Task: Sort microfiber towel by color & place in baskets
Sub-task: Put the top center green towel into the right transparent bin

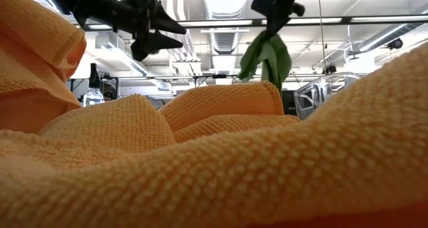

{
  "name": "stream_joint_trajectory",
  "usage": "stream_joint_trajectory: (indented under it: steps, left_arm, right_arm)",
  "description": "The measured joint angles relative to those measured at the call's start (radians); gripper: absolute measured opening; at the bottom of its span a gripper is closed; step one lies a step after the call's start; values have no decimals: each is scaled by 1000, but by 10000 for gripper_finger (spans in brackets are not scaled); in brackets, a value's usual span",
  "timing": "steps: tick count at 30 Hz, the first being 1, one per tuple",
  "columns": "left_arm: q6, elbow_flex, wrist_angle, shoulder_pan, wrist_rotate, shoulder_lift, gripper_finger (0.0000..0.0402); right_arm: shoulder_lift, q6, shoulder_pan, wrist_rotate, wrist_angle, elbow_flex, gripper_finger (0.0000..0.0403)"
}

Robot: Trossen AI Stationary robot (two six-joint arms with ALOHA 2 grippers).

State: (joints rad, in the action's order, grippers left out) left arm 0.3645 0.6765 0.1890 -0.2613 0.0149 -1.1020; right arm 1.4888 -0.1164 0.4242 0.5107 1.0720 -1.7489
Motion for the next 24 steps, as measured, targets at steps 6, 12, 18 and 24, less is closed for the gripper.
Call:
stream_joint_trajectory:
  steps: [6, 12, 18, 24]
  left_arm:
    - [0, 0, -2, 25, 4, 9, 174]
    - [-9, 0, -2, 42, 5, 24, 174]
    - [-11, 0, -2, 43, 5, 25, 174]
    - [1, 0, -2, 44, 5, 25, 174]
  right_arm:
    - [-39, -128, -1, 101, 227, 1, 13]
    - [-66, -316, -23, 114, 422, 2, 13]
    - [-81, -417, -128, 98, 443, 2, 13]
    - [-82, -514, -244, 87, 500, 4, 13]
